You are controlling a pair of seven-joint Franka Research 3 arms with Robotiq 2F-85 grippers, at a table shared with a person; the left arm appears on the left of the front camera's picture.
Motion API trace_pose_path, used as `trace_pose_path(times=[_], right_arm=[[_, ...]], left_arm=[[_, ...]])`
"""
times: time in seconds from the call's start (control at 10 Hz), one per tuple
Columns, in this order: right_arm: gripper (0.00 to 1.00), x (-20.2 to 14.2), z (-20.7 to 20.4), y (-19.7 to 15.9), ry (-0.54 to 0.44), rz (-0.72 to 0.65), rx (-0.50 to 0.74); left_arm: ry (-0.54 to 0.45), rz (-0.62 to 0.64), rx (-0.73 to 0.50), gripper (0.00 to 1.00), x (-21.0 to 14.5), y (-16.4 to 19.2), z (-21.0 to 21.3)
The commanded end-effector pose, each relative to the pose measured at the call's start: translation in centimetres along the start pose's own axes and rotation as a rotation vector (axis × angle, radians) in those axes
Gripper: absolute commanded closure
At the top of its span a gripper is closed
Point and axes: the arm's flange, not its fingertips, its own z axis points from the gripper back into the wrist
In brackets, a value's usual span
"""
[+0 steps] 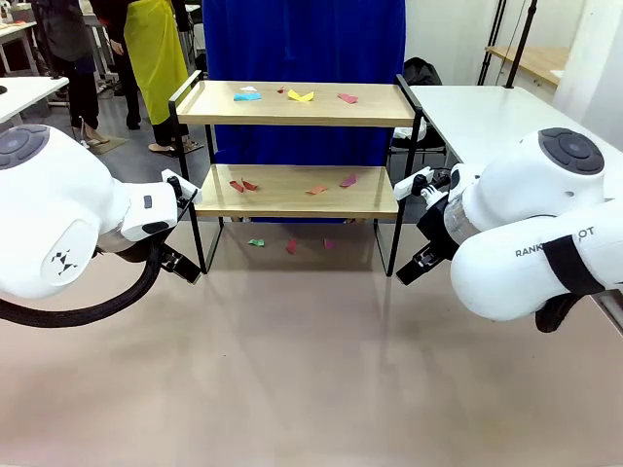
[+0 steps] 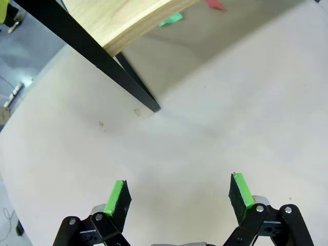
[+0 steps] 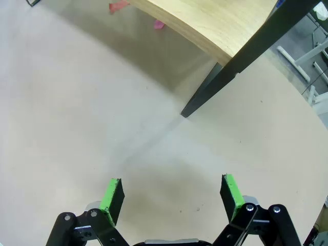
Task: Clean the shelf.
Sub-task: Pick up the Duster handed by the human.
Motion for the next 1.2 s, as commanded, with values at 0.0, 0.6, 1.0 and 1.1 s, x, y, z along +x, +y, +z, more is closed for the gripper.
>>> trace_pose_path(times=[0.0,0.6,1.0,1.1], right_arm=[[0.0,1.1,1.8,-1.0,-0.036,0.019,0.025],[0.0,0.3,7.0,-14.2,-0.27,0.124,0.29],[0.0,-1.3,9.0,-16.1,-0.298,0.134,0.282],[0.0,-1.3,9.0,-16.1,-0.298,0.134,0.282]], left_arm=[[-0.014,-0.065,0.101,0.0,0.9,0.3,2.1],[-0.179,-0.219,-0.441,0.0,1.3,12.6,9.5],[-0.296,-0.261,-0.502,0.0,-0.5,13.9,10.6],[-0.296,-0.261,-0.502,0.0,-0.5,13.9,10.6]])
